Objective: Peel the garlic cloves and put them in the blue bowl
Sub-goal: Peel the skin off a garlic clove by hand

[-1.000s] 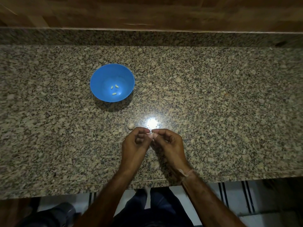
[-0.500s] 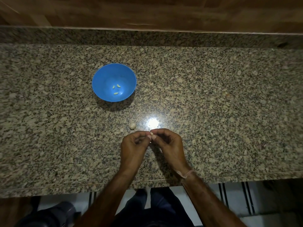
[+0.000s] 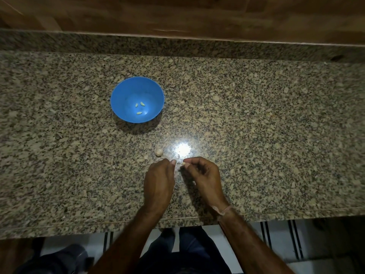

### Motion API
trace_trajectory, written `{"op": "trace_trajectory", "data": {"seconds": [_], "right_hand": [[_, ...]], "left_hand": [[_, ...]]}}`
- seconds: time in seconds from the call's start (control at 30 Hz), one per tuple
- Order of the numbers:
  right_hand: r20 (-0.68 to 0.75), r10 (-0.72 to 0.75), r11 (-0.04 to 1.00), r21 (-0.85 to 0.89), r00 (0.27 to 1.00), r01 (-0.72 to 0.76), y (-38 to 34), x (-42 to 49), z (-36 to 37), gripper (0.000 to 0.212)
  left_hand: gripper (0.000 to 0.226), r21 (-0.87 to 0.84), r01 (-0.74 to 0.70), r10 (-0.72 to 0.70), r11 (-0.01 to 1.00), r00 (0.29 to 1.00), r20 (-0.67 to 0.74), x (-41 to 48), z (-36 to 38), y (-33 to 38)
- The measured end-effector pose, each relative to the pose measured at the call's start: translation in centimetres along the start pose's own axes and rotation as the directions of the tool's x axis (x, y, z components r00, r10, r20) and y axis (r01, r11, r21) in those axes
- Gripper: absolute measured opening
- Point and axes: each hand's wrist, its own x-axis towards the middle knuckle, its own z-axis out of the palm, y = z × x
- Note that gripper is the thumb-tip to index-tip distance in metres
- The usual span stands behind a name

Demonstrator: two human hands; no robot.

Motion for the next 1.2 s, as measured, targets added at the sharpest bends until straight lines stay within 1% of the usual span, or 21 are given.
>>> {"op": "trace_trajectory", "data": {"seconds": [0.07, 0.17, 0.23, 0.3, 0.37, 0.43, 0.5, 0.57, 0.63, 0.7, 0.77, 0.8, 0.83, 0.87, 0.9, 0.93, 0.97, 1.03, 1.1, 1.13, 1.2], "right_hand": [[0.012, 0.002, 1.000, 0.003, 1.000, -0.002, -0.2, -0.1, 0.1, 0.009], [0.028, 0.025, 0.999, 0.022, 0.999, -0.026, -0.3, -0.2, 0.4, 0.007], [0.040, 0.031, 0.999, 0.028, 0.999, -0.032, -0.2, -0.3, 0.6, 0.007], [0.057, 0.018, 0.999, 0.025, 0.998, -0.020, -0.2, -0.3, 0.8, 0.007], [0.076, 0.014, 1.000, 0.027, 0.997, -0.016, -0.2, -0.2, 1.2, 0.007], [0.093, 0.023, 0.999, 0.026, 0.995, -0.026, -0.1, -0.1, 1.5, 0.008], [0.112, 0.019, 1.000, 0.002, 0.994, -0.019, 0.3, 0.0, 1.7, 0.014], [0.108, -0.050, 0.996, -0.068, 0.993, 0.057, 0.8, 0.1, 1.7, 0.024], [0.103, -0.200, 0.944, -0.247, 0.974, 0.220, 1.0, 0.5, 1.8, 0.035], [0.155, -0.312, 0.810, -0.472, 0.937, 0.348, 1.0, 1.6, 2.1, 0.039], [0.240, -0.321, 0.655, -0.642, 0.916, 0.398, 1.1, 2.3, 2.6, 0.040], [0.267, -0.316, 0.602, -0.686, 0.911, 0.409, 1.4, 2.2, 2.8, 0.040], [0.288, -0.319, 0.570, -0.703, 0.903, 0.425, 1.7, 1.8, 3.0, 0.039], [0.304, -0.321, 0.562, -0.701, 0.897, 0.439, 2.0, 1.1, 3.3, 0.038], [0.322, -0.320, 0.576, -0.681, 0.891, 0.453, 2.2, 0.0, 3.4, 0.036], [0.332, -0.316, 0.616, -0.641, 0.889, 0.458, 2.0, -0.9, 3.6, 0.033], [0.330, -0.322, 0.663, -0.590, 0.887, 0.460, 1.9, -1.7, 3.6, 0.029], [0.228, -0.376, 0.720, -0.537, 0.898, 0.438, 1.0, -2.3, 3.1, 0.029], [0.073, -0.386, 0.750, -0.556, 0.919, 0.359, 0.6, -1.7, 1.5, 0.030], [0.018, -0.377, 0.750, -0.581, 0.926, 0.316, 0.8, -1.3, 0.5, 0.031], [-0.028, -0.346, 0.736, -0.628, 0.938, 0.253, 1.3, -0.7, -0.9, 0.032]], "left_hand": [[0.015, -0.056, -0.008, 0.007, 0.998, 1.000, -0.019, -0.1, -0.2, -0.1], [0.012, -0.077, -0.008, 0.003, 0.997, 0.998, -0.061, -0.3, -0.7, -0.3], [0.017, -0.092, -0.024, 0.017, 0.995, 0.997, -0.079, -0.4, -0.7, -0.5], [0.019, -0.145, -0.046, 0.038, 0.988, 0.998, -0.056, -0.4, -0.8, -0.7], [0.011, -0.174, -0.038, 0.034, 0.984, 0.999, -0.025, -0.6, -1.0, -0.9], [0.004, -0.214, -0.002, 0.001, 0.977, 1.000, -0.005, -0.8, -1.0, -1.3], [0.008, -0.268, 0.059, -0.065, 0.962, 0.998, -0.017, -0.7, -1.2, -1.9], [0.010, -0.278, 0.089, -0.117, 0.956, 0.989, -0.085, -0.4, -2.2, -2.8], [0.014, -0.248, 0.098, -0.146, 0.964, 0.972, -0.183, 0.5, -3.4, -4.1], [0.022, -0.233, 0.118, -0.172, 0.965, 0.958, -0.230, 1.3, -4.5, -5.5], [0.027, -0.197, 0.112, -0.159, 0.974, 0.957, -0.241, 1.4, -5.1, -6.5], [0.033, -0.162, 0.099, -0.138, 0.982, 0.958, -0.252, 1.0, -5.1, -6.7], [0.038, -0.141, 0.083, -0.117, 0.987, 0.960, -0.255, 0.4, -4.9, -7.0], [0.039, -0.133, 0.066, -0.098, 0.989, 0.963, -0.249, -0.4, -4.7, -7.0], [0.038, -0.131, 0.051, -0.080, 0.990, 0.971, -0.225, -1.1, -4.3, -7.1], [0.037, -0.125, 0.034, -0.058, 0.992, 0.980, -0.191, -1.7, -3.9, -6.9], [0.037, -0.118, 0.021, -0.040, 0.993, 0.986, -0.159, -2.1, -3.5, -6.8], [0.042, -0.084, 0.008, -0.019, 0.996, 0.991, -0.129, -1.8, -2.9, -6.3], [0.049, -0.047, 0.003, -0.010, 0.999, 0.992, -0.129, -0.7, -2.7, -5.9], [0.052, -0.028, 0.007, -0.010, 1.000, 0.991, -0.131, 0.0, -2.7, -5.8], [0.053, 0.025, 0.034, -0.031, 0.999, 0.991, -0.129, 1.3, -2.7, -5.5]]}}
